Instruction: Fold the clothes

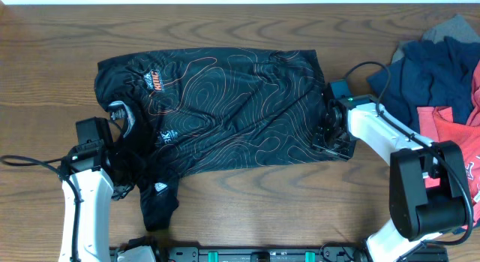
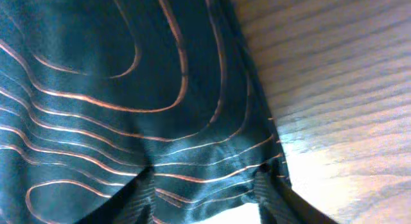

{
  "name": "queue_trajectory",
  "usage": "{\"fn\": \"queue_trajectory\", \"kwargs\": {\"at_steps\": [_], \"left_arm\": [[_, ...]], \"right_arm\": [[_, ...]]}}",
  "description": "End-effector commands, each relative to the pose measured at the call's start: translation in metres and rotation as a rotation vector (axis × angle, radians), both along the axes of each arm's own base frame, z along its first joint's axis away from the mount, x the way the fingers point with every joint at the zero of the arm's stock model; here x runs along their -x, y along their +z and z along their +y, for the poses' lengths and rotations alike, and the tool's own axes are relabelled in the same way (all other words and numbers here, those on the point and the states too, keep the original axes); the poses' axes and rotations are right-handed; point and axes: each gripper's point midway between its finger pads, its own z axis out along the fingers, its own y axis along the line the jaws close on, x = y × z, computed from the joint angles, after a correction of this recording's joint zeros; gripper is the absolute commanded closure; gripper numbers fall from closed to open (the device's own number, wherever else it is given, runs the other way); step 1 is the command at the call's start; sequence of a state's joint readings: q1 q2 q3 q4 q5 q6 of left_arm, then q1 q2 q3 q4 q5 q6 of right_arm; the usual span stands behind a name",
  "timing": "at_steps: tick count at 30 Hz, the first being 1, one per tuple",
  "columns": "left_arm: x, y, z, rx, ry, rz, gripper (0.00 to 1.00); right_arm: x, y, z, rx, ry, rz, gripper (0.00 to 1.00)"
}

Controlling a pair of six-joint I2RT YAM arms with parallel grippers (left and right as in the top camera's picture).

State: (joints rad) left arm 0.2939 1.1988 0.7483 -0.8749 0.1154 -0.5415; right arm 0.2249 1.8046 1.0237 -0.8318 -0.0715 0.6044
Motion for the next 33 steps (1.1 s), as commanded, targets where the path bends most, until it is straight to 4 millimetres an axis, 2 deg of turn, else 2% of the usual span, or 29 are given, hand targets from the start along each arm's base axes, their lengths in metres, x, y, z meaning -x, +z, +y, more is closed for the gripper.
{"fn": "queue_trajectory", "kwargs": {"at_steps": [1,2,3,5,7,18,28,33], "left_arm": [[0.004,-0.003,0.003,-0.017,-0.009,0.019,0.94],[0.004,-0.003,0.003,-0.016,-0.009,0.019,0.94],[0.004,-0.003,0.003,-0.016,-0.009,0.019,0.94],[0.004,-0.003,0.003,-0.017,-0.009,0.019,0.94],[0.004,-0.003,0.004,-0.017,-0.009,0.018,0.94],[0.004,-0.003,0.004,-0.017,-0.009,0.018,0.94],[0.004,-0.003,0.004,-0.017,-0.009,0.018,0.94],[0.004,-0.003,0.004,-0.017,-0.009,0.019,0.94]], "right_arm": [[0.007,-0.009,-0.002,0.028,-0.014,0.038,0.5],[0.01,-0.009,-0.003,0.028,-0.014,0.051,0.42],[0.015,-0.009,-0.004,0.034,-0.014,0.07,0.28],[0.02,-0.008,-0.006,0.038,-0.018,0.091,0.19],[0.023,-0.006,-0.009,0.041,-0.025,0.106,0.15],[0.027,0.024,-0.023,0.035,-0.069,0.091,0.12],[0.026,0.015,-0.012,0.032,-0.039,0.062,0.15],[0.033,0.002,-0.012,0.034,-0.057,0.065,0.16]]}}
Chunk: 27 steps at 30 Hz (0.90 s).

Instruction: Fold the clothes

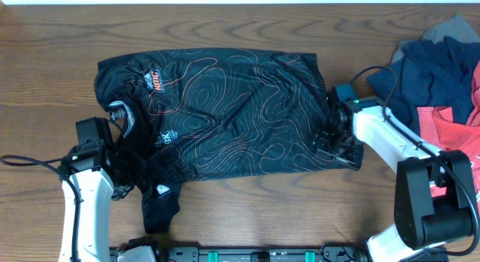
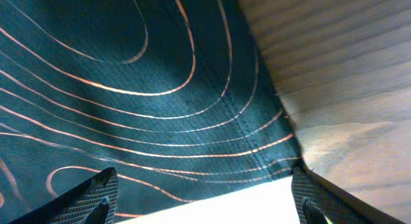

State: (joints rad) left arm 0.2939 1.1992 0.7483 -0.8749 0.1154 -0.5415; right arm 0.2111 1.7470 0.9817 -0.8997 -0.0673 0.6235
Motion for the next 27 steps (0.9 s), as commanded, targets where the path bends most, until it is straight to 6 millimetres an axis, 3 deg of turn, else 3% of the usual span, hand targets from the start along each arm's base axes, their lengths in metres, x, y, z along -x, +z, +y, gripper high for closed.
{"fn": "queue_trajectory", "kwargs": {"at_steps": [1,8,11,22,25,27], "left_arm": [[0.004,-0.003,0.004,-0.017,-0.009,0.018,0.94],[0.004,-0.003,0.004,-0.017,-0.009,0.018,0.94],[0.004,-0.003,0.004,-0.017,-0.009,0.018,0.94],[0.003,-0.002,0.004,-0.017,-0.009,0.017,0.94],[-0.005,0.006,0.001,-0.01,-0.06,-0.023,0.94],[-0.018,0.023,-0.002,0.002,-0.107,-0.083,0.94]], "right_arm": [[0.012,-0.009,-0.003,0.018,-0.033,0.015,0.16],[0.009,-0.022,-0.002,0.008,-0.036,-0.03,0.22],[0.006,-0.021,-0.002,0.005,-0.036,-0.039,0.34],[0.004,-0.018,-0.002,0.004,-0.038,-0.042,0.99],[-0.006,-0.007,-0.003,-0.008,-0.017,-0.072,0.99],[-0.017,0.011,-0.005,-0.015,0.011,-0.108,0.99]]}}
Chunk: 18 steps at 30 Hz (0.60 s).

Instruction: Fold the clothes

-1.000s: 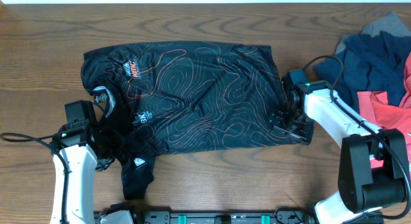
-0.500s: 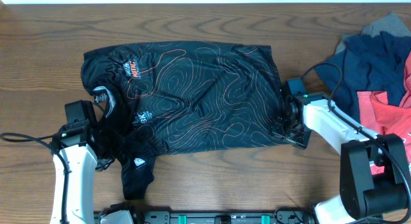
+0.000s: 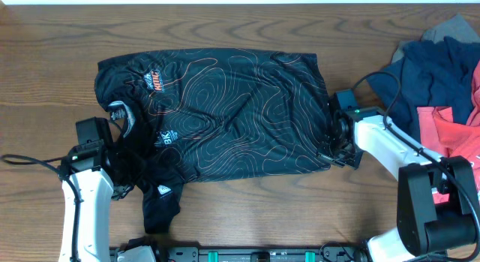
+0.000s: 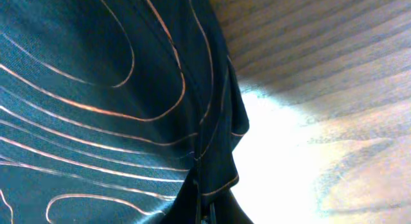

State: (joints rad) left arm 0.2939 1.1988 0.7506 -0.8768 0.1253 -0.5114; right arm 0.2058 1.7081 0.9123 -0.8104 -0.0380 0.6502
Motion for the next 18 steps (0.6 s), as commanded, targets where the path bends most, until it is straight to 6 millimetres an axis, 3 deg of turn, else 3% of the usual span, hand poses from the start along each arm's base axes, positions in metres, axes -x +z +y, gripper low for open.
{"fn": "queue_trajectory", "kwargs": {"at_steps": [1,4,9,13,18], "left_arm": [[-0.023,0.032,-0.001,0.002,-0.081,-0.108,0.94],[-0.044,0.07,-0.003,0.013,-0.121,-0.209,0.94],[-0.072,0.147,-0.023,0.061,-0.282,-0.413,0.94],[-0.082,0.219,-0.027,0.019,-0.333,-0.576,0.94],[-0.077,0.312,-0.02,-0.125,-0.335,-0.793,0.94]], "right_arm": [[-0.024,0.031,0.0,-0.037,0.057,-0.073,0.99],[-0.047,0.076,-0.003,-0.046,0.09,-0.169,0.99],[-0.073,0.174,-0.002,-0.056,0.161,-0.393,0.99],[-0.078,0.251,-0.002,-0.057,0.204,-0.597,0.99],[-0.071,0.326,-0.009,-0.008,0.25,-0.821,0.99]]}}
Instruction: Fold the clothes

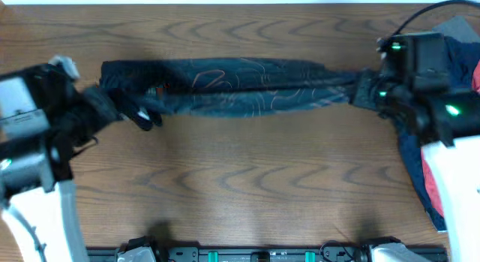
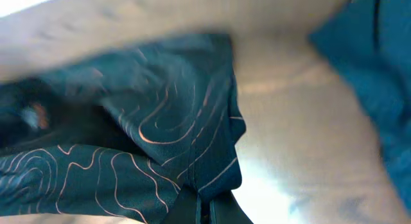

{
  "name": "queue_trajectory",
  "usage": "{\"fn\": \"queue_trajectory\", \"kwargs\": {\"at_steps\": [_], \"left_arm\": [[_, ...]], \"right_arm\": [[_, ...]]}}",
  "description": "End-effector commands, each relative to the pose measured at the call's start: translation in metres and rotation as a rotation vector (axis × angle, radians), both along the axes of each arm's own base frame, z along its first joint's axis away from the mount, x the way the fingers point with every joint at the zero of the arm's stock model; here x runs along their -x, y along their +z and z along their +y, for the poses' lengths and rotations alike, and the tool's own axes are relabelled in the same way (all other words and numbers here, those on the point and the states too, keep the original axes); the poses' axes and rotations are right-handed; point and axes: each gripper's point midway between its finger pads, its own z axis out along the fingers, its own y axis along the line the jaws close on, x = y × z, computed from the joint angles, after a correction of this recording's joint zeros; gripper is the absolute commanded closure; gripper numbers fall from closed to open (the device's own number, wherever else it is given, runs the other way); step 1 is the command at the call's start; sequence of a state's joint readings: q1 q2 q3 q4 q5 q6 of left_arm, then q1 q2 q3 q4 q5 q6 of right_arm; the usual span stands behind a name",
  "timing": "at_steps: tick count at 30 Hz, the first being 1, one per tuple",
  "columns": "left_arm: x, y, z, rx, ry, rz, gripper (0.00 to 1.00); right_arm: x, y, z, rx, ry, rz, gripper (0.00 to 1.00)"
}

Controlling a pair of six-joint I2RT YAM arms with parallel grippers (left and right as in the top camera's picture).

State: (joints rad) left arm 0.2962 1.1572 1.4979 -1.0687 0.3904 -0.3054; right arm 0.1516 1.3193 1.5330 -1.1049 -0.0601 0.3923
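The black shirt with orange contour lines (image 1: 232, 85) hangs off the table, stretched into a narrow band between my two grippers. My right gripper (image 1: 361, 89) holds its right end. In the right wrist view the right gripper (image 2: 205, 214) is shut on the shirt's hem corner (image 2: 218, 160), and the cloth drapes away from it. My left gripper (image 1: 94, 104) is at the shirt's left end, gripping it, with a dark sleeve (image 1: 142, 115) dangling beside it. Both arms are raised close to the overhead camera.
A heap of other clothes lies at the table's right edge, partly under my right arm: navy cloth (image 1: 411, 146), a red garment (image 1: 431, 179) and a grey one (image 1: 459, 25). The navy cloth (image 2: 379, 70) also shows in the right wrist view. Bare wooden table (image 1: 240, 187) lies below the shirt.
The shirt lay flat on the table with my right gripper shut on its lower right corner. Now both arms are raised and the shirt hangs stretched between them, farther back over the table.
My right gripper stood open over the shirt's lower right hem, then open wider at the corner, then shut on that corner. My left gripper stayed at the shirt's lower left. Now the shirt hangs in the air between both grippers.
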Motion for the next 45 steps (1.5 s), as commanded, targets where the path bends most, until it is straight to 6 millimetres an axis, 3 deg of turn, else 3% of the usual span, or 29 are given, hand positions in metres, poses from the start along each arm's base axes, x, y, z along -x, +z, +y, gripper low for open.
{"fn": "queue_trajectory", "kwargs": {"at_steps": [1,5,9,14,18,22,28,32,35,37,40,45], "left_arm": [[0.013,0.075,0.003,-0.097,0.006,-0.206,0.94],[0.032,0.136,0.013,-0.211,0.074,-0.364,0.94],[0.042,0.171,0.011,-0.279,0.065,-0.463,0.94],[0.044,0.191,0.011,-0.32,0.058,-0.528,0.93],[0.028,0.18,0.014,-0.299,0.043,-0.487,0.94],[-0.011,0.154,0.013,-0.228,-0.025,-0.408,0.94],[-0.096,0.091,0.028,-0.164,-0.068,-0.251,0.93],[-0.166,0.058,0.017,-0.114,-0.155,-0.269,0.94],[-0.209,0.055,0.01,-0.122,-0.192,-0.358,0.95],[-0.228,0.069,0.009,-0.117,-0.179,-0.447,0.94],[-0.24,0.116,0.013,-0.11,-0.137,-0.633,0.94],[-0.22,0.221,0.016,-0.066,-0.085,-0.894,0.94]], "right_arm": [[0.007,0.048,-0.014,0.076,0.01,-0.153,0.99],[0.015,0.102,-0.026,0.13,-0.008,-0.338,0.99],[0.024,0.142,-0.033,0.156,-0.031,-0.485,0.99],[0.026,0.168,-0.04,0.19,-0.057,-0.583,0.99],[0.01,0.16,-0.038,0.216,-0.037,-0.563,0.99],[-0.023,0.128,-0.033,0.24,-0.014,-0.467,0.99],[-0.099,0.07,-0.023,0.26,0.005,-0.364,0.99],[-0.155,0.048,-0.014,0.277,0.023,-0.415,0.99],[-0.184,0.049,-0.015,0.268,-0.002,-0.491,0.99],[-0.194,0.064,-0.02,0.24,-0.042,-0.561,0.99],[-0.2,0.1,-0.033,0.211,-0.099,-0.673,0.99],[-0.187,0.175,-0.069,0.227,-0.189,-0.778,0.99]]}}
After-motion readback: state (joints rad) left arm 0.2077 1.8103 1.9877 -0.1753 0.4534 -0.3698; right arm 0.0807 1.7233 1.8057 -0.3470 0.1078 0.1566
